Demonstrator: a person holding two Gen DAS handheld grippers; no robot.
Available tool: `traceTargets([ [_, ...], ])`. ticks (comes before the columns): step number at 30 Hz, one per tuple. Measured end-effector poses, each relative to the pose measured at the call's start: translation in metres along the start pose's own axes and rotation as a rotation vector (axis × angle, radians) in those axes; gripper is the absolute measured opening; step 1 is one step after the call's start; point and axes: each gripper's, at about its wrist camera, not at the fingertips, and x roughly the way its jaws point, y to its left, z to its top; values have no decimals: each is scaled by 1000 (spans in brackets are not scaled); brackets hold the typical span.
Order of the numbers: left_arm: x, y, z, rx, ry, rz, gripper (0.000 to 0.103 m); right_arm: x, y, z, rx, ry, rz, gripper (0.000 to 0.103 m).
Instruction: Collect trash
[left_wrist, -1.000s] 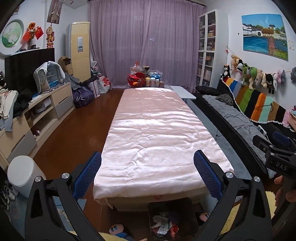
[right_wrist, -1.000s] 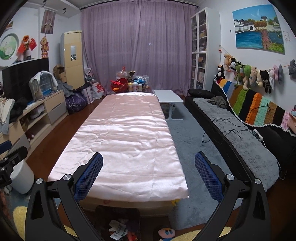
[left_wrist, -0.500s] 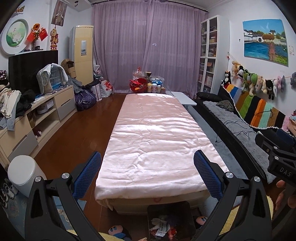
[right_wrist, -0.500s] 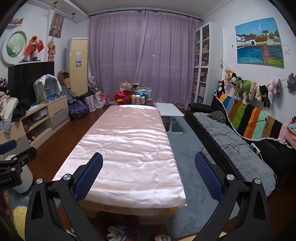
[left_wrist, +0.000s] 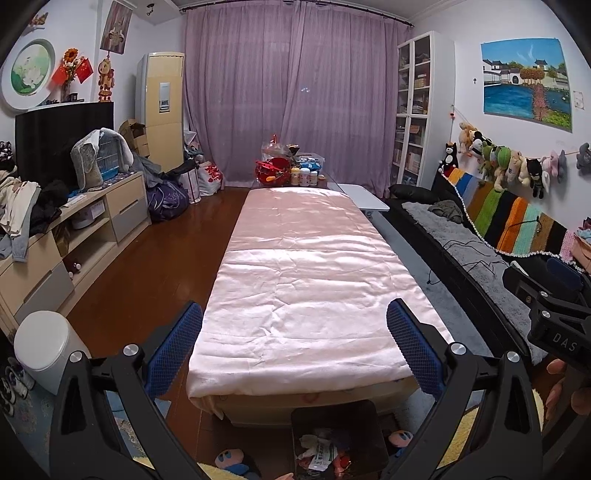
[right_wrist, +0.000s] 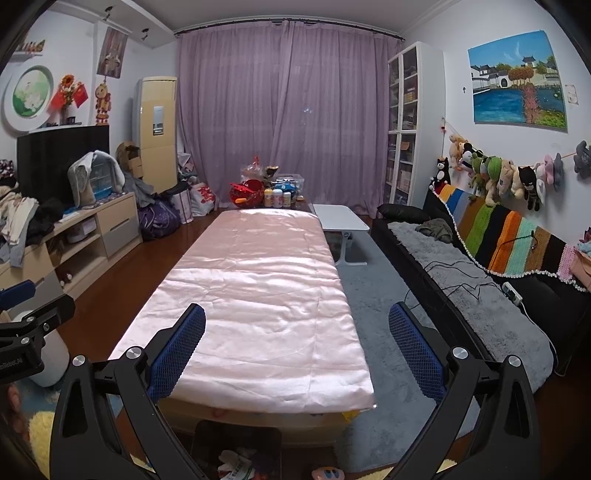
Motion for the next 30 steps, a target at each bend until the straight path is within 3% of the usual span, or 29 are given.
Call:
traceTargets([
  [30, -12, 6, 9, -6, -27, -2, 95, -3, 3, -1, 7, -2, 16, 100],
])
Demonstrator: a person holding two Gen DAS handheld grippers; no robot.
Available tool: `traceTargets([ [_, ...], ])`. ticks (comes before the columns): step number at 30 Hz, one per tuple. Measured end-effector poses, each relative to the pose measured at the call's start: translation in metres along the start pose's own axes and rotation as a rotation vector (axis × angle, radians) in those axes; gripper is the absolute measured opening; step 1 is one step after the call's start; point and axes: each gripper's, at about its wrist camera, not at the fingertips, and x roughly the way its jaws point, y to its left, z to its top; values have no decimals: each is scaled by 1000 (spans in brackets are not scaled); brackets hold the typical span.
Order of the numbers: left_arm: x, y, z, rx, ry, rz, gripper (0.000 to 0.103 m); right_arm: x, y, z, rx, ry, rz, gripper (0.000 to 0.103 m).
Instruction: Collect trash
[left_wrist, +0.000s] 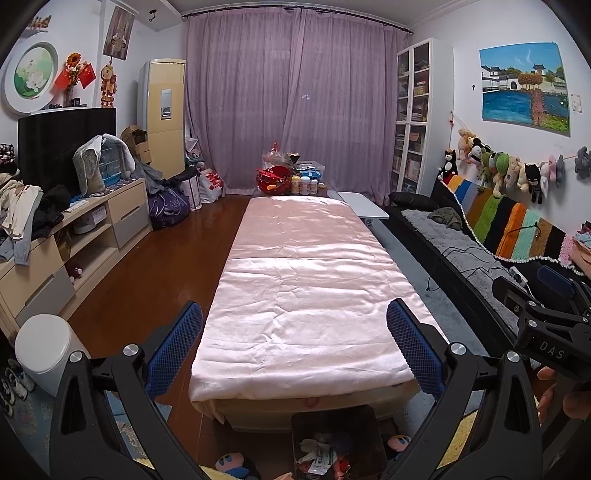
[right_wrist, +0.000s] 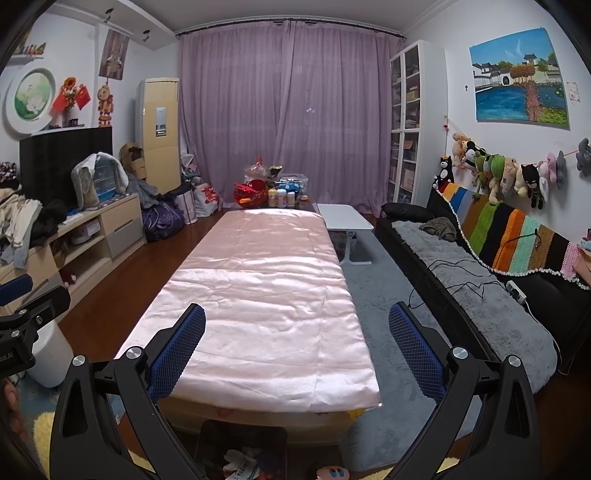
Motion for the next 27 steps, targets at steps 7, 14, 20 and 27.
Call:
traceTargets([
  [7, 0, -1, -2, 9, 1, 16, 95, 0, 1, -1, -1, 4, 2, 100],
  [14, 1, 0, -2, 10, 2, 25, 95, 0, 1, -1, 0, 5, 4, 100],
  [20, 2, 0, -2, 9, 2, 28, 95, 0, 2, -2, 0, 6, 3, 100],
  [27, 2, 1, -3, 12, 3, 28, 95, 1, 3, -1, -1, 7, 4, 100],
])
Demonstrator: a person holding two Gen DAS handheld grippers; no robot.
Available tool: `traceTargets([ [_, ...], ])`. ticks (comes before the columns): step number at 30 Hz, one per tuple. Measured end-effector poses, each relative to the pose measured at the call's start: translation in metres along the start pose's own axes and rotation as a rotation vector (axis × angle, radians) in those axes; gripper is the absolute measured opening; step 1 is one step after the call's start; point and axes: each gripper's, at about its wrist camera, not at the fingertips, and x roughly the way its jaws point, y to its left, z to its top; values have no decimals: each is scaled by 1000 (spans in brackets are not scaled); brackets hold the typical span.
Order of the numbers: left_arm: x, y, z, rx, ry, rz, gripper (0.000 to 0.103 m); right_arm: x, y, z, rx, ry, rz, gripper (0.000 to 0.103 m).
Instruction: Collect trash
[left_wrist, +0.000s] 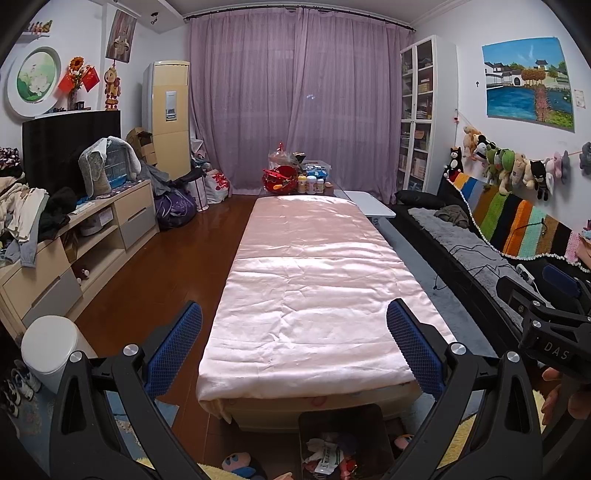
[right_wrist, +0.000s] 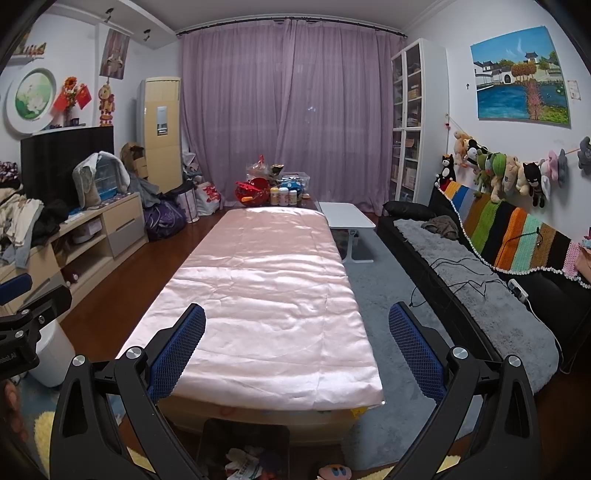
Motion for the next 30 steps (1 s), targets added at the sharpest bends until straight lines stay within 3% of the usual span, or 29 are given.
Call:
traceTargets([
  [30, 3, 5, -4, 2, -1, 9, 95, 1, 1, 0, 1, 1, 3, 100],
])
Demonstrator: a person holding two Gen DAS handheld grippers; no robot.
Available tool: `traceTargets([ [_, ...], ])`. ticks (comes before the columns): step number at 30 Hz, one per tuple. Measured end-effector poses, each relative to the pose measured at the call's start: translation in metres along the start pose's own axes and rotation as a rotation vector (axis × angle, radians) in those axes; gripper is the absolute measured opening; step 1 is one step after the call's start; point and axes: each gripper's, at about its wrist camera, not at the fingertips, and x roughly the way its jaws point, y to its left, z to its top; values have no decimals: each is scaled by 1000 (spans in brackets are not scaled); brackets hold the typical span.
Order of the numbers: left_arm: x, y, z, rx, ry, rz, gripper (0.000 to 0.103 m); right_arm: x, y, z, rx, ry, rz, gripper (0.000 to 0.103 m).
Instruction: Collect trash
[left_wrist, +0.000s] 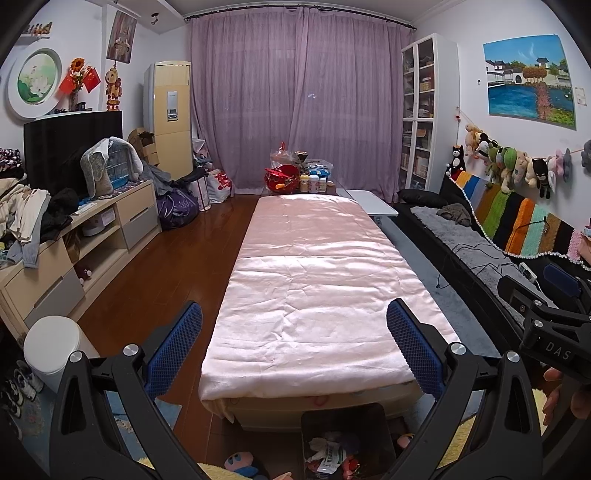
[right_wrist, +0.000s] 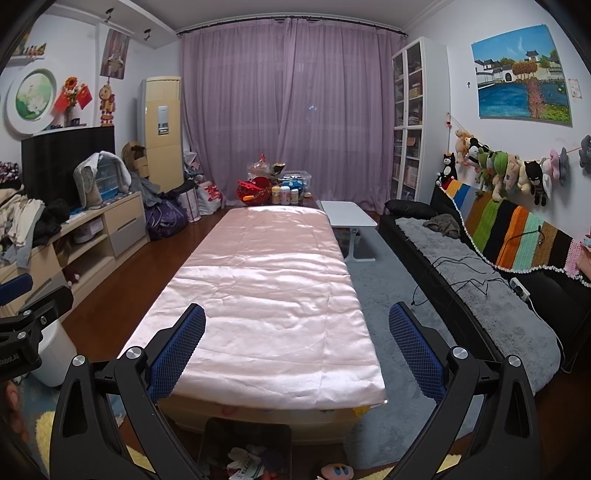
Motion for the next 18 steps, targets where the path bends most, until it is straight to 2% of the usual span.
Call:
traceTargets([
  [14, -1, -2, 0, 5, -6, 16, 95, 2, 2, -2, -4, 8, -2, 100],
  [18, 0, -3, 1, -3, -6, -4, 95, 5, 2, -4, -1, 15, -3, 100],
])
